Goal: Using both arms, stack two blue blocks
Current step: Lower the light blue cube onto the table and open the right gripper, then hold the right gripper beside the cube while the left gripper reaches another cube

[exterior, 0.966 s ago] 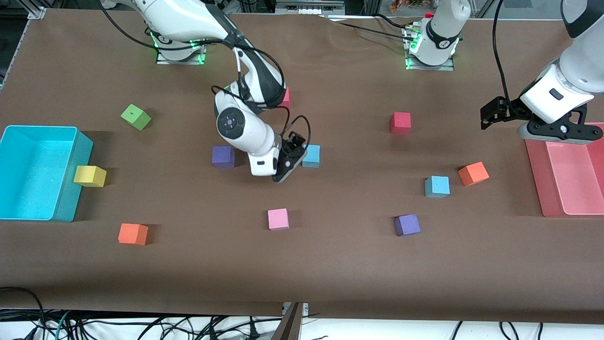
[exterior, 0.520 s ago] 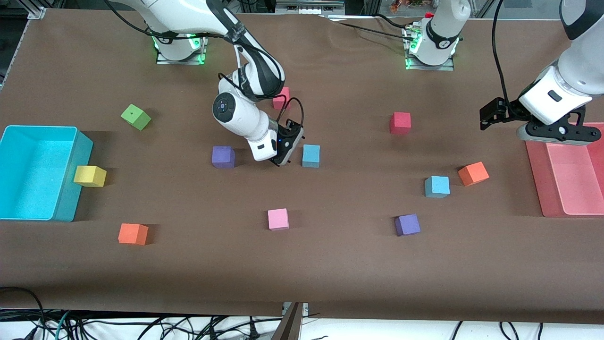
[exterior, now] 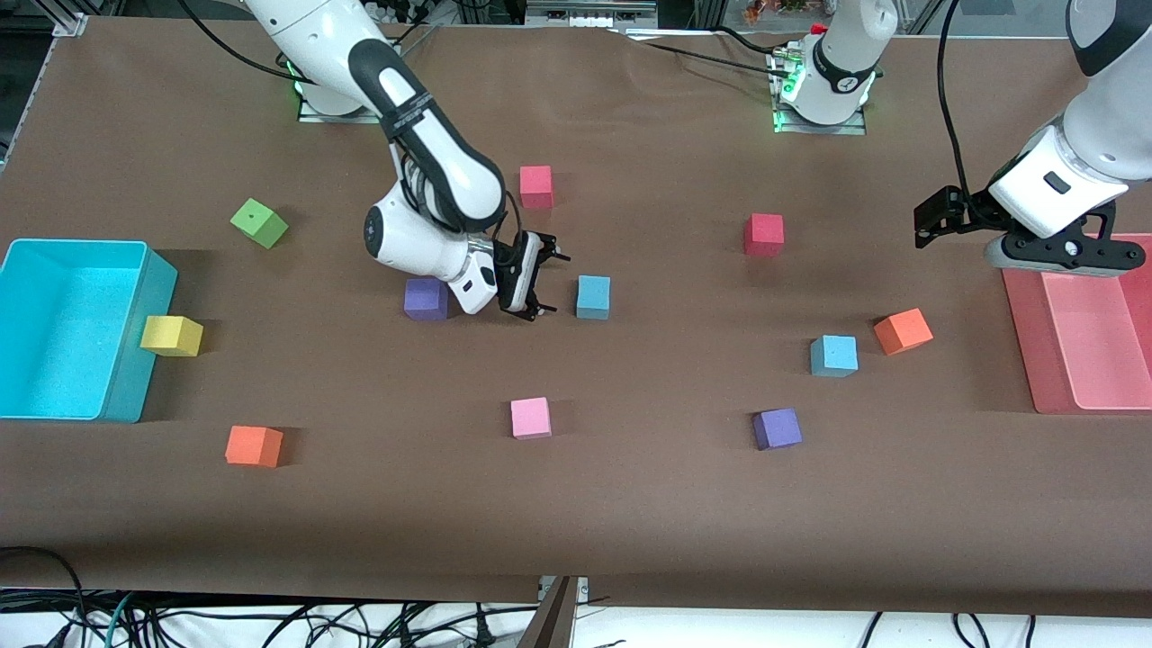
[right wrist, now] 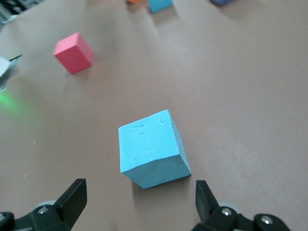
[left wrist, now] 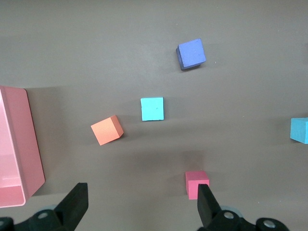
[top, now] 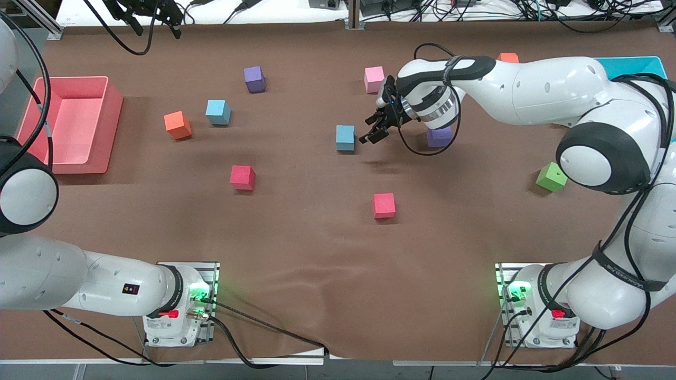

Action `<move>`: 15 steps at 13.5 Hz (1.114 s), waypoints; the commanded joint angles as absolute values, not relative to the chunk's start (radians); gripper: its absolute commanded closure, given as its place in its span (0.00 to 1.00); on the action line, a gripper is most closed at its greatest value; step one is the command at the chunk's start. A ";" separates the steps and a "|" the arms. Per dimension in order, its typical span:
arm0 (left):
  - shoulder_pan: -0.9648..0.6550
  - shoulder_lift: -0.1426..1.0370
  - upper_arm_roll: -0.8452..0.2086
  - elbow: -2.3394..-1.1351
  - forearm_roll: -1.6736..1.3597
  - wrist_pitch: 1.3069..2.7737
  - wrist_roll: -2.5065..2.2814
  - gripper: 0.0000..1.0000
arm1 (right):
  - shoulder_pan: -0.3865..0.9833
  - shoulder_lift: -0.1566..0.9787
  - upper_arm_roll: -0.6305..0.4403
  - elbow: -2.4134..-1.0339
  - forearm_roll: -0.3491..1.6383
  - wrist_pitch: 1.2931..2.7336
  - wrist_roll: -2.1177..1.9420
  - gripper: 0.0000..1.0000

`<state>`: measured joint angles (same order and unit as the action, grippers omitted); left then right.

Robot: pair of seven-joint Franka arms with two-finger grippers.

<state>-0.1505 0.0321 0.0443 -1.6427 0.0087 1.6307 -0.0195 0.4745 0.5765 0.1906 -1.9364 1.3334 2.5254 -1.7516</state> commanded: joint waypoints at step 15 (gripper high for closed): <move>-0.150 0.046 0.043 -1.618 0.035 1.621 -0.019 0.00 | 0.417 0.695 0.218 -1.875 1.548 2.427 -2.091 0.00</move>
